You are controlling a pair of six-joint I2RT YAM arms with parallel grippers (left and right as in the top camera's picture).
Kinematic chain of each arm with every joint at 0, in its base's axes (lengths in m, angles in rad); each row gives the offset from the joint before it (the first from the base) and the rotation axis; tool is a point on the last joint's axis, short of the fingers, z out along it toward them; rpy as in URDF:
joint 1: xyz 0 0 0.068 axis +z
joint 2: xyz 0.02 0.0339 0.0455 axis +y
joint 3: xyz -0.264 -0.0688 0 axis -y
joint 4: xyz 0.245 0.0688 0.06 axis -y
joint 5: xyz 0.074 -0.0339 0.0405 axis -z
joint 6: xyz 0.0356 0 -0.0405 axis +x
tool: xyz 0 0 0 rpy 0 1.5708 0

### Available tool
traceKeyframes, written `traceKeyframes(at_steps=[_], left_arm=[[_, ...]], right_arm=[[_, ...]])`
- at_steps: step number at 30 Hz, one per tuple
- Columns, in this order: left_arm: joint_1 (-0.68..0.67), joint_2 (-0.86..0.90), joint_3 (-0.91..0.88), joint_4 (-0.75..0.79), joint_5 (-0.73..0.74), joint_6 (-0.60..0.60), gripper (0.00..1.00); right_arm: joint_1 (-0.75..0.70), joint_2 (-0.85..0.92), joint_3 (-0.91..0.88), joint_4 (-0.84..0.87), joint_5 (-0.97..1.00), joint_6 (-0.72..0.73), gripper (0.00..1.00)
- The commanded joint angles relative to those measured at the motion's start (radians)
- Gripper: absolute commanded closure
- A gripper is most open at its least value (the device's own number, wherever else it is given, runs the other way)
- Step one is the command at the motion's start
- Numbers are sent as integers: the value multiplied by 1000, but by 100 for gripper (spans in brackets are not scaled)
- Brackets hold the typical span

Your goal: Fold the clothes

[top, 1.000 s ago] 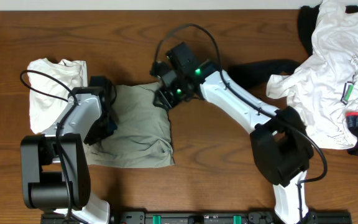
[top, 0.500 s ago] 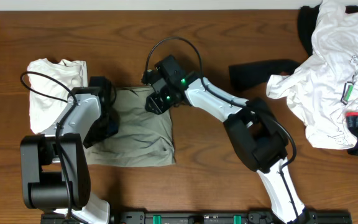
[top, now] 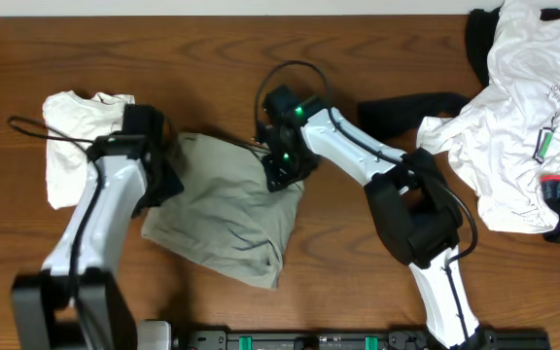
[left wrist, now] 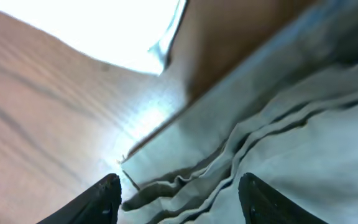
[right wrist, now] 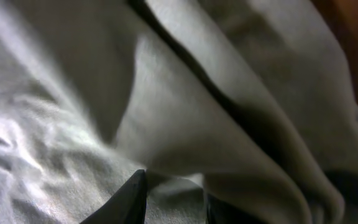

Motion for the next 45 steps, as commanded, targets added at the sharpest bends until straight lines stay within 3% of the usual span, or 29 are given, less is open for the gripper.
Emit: traceKeyframes(at_steps=[1,8,10,15,21,30,38,45], left_arm=[[4,-71,23,12,77,40,37],[4,-179,22,-107,273,45,37],[4,-190,22,-177,338,20,31],[1,-191,8,-327,366,-7,30],[1,-191,-55,-357,401,3,30],[1,-191,-291,-108,630,-26,30],[1,-191,-434,88,658,-76,30],[1,-190,-553,362,631,-193,30]], right_arm=[[-5,77,-59,-64,137,65,74],[-14,23,-56,-41,138,89,74],[-22,-3,-56,-24,138,123,73],[-39,-45,-56,60,140,208,71],[-35,-52,-56,159,68,181,71],[-36,-206,-50,213,23,104,69],[-39,-283,-50,210,91,98,65],[-34,-283,-50,187,91,98,65]])
